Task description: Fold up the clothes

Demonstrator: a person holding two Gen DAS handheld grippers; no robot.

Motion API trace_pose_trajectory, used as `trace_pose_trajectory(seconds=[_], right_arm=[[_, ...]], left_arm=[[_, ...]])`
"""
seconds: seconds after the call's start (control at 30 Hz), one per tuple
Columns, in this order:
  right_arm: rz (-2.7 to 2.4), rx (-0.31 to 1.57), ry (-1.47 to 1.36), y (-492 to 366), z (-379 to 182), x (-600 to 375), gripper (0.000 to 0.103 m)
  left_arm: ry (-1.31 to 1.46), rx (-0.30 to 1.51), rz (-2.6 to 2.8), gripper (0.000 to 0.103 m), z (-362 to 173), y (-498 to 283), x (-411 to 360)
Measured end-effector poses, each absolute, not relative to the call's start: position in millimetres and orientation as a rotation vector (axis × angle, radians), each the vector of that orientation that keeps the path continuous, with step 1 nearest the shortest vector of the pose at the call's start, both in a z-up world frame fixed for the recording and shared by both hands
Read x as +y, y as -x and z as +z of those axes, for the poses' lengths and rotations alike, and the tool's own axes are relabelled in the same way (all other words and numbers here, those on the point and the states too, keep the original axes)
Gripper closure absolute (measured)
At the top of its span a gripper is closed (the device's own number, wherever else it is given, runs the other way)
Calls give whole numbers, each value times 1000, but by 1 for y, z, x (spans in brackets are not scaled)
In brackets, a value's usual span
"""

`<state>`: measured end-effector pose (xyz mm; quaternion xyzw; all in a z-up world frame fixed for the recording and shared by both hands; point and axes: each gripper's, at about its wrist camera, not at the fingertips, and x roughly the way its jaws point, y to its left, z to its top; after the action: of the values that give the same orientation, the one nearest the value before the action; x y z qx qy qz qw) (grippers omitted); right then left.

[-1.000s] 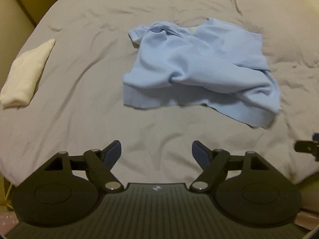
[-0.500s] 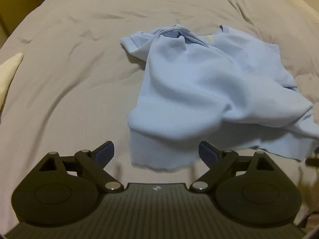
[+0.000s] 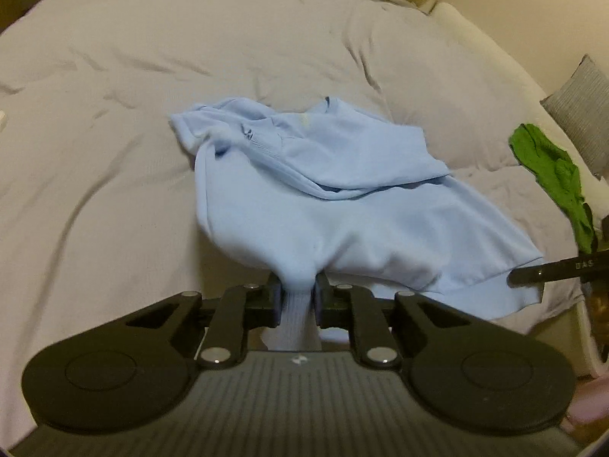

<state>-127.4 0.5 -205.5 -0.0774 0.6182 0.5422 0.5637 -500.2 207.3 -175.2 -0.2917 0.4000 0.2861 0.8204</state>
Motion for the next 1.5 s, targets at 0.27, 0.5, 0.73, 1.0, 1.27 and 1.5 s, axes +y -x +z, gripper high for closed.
trace_pose_trajectory(seconds=[0.27, 0.5, 0.73, 1.0, 1.27, 1.5], right_arm=[[826, 1410, 703, 166, -250, -19, 56], [1021, 1186, 727, 199, -231, 18, 45], [1073, 1161, 822, 196, -267, 53, 50], [1171, 952, 787, 152, -258, 120, 64], [1195, 846, 928, 159, -290, 163, 63], [1151, 852, 927, 152, -306, 186, 55]], left_arm=[[625, 1135, 689, 83, -223, 503, 145], [508, 1152, 640, 81, -248, 439, 160], [416, 1198, 643, 79, -272, 379, 194], [359, 1180, 679, 78, -283, 338, 258], [423, 1115, 648, 70, -290, 332, 307], [880, 929, 686, 51, -305, 336, 375]])
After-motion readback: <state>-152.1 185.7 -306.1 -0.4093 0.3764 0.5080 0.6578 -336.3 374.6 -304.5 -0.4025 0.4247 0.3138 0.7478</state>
